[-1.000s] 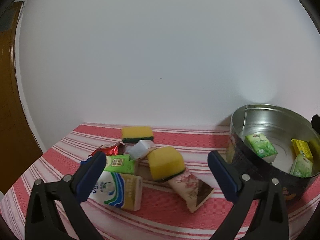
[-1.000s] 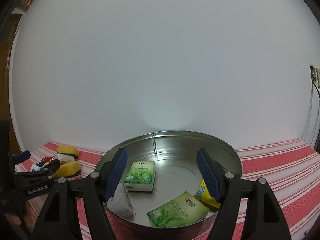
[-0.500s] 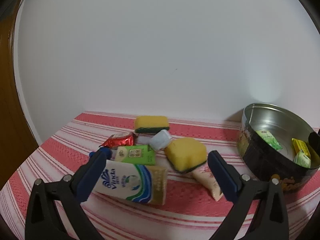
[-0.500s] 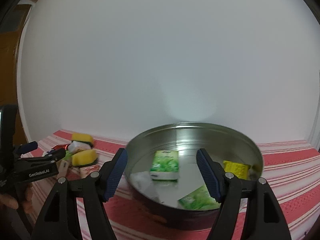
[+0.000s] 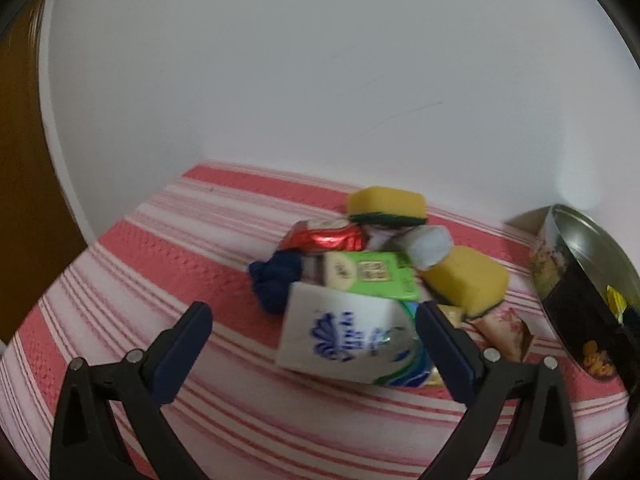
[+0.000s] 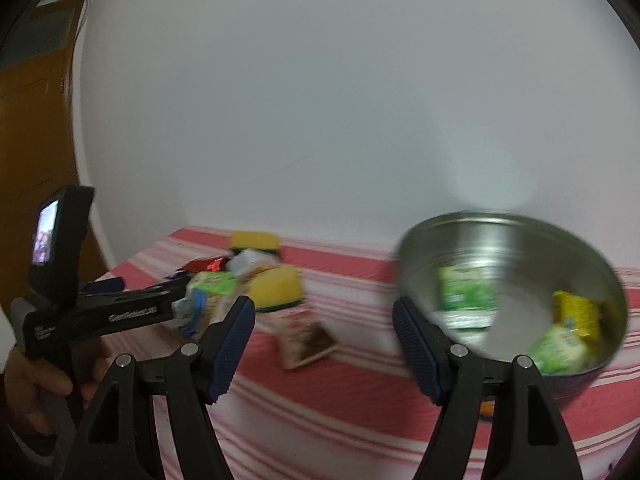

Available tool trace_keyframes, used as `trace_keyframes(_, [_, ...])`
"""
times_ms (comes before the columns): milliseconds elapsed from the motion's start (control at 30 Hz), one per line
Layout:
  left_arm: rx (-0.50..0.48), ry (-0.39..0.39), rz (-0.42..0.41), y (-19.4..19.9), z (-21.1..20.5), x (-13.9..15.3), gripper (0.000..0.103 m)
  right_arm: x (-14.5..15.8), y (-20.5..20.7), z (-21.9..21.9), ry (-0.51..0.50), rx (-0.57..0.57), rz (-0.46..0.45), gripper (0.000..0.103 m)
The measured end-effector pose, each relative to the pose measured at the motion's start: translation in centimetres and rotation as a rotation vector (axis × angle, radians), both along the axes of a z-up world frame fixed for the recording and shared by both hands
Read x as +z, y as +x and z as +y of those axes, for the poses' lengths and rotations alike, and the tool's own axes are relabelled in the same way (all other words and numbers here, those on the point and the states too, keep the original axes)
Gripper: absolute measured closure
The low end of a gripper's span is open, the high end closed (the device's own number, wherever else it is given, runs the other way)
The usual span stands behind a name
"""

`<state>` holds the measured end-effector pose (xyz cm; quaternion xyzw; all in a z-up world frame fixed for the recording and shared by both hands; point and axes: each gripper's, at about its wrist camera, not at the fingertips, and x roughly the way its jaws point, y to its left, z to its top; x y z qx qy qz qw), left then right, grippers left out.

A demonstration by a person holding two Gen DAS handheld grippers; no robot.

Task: Organize objects
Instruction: 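Move both grippers back to the pile and position over the Vinda pack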

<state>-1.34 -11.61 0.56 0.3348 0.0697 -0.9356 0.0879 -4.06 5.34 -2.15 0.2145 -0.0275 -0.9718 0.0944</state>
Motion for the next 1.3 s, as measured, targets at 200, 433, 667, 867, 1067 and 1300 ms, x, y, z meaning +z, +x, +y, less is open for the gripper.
trace_keyframes(200, [-0.032, 0.111, -0.021, -0.1, -0.7, -0.4, 0.000, -0.5, -0.2, -2.2, 0.001, 0.089, -0.068, 0.030])
trace_keyframes(433, [-0.178, -0.046, -0.010, -0.2, 3.1, -0.4, 0.000, -1.4, -0.7, -0.9, -0.081, 0.083, -0.154, 0.029])
trace_keyframes(667, [-0.144, -0.054, -0.006, -0.6, 2.7, -0.3, 0.000, -1.8, -1.2, -0.9, -0.092, 0.084, -0.168, 0.029])
trace_keyframes(867, [-0.139, -0.084, 0.033, -0.1, 1.9, 0.9, 0.000, -1.6, -0.9, -1.3, -0.078, 0.099, -0.158, 0.029])
trace_keyframes(1067, [-0.262, -0.201, 0.078, 1.0, 1.1, 1.8, 0.000, -1.9, -1.2, -1.0, -0.099, 0.102, -0.183, 0.030])
trace_keyframes(1300, [-0.461, -0.488, 0.063, 1.7, 3.6, -0.7, 0.000, -1.9, -1.1, -1.0, -0.101, 0.104, -0.188, 0.030])
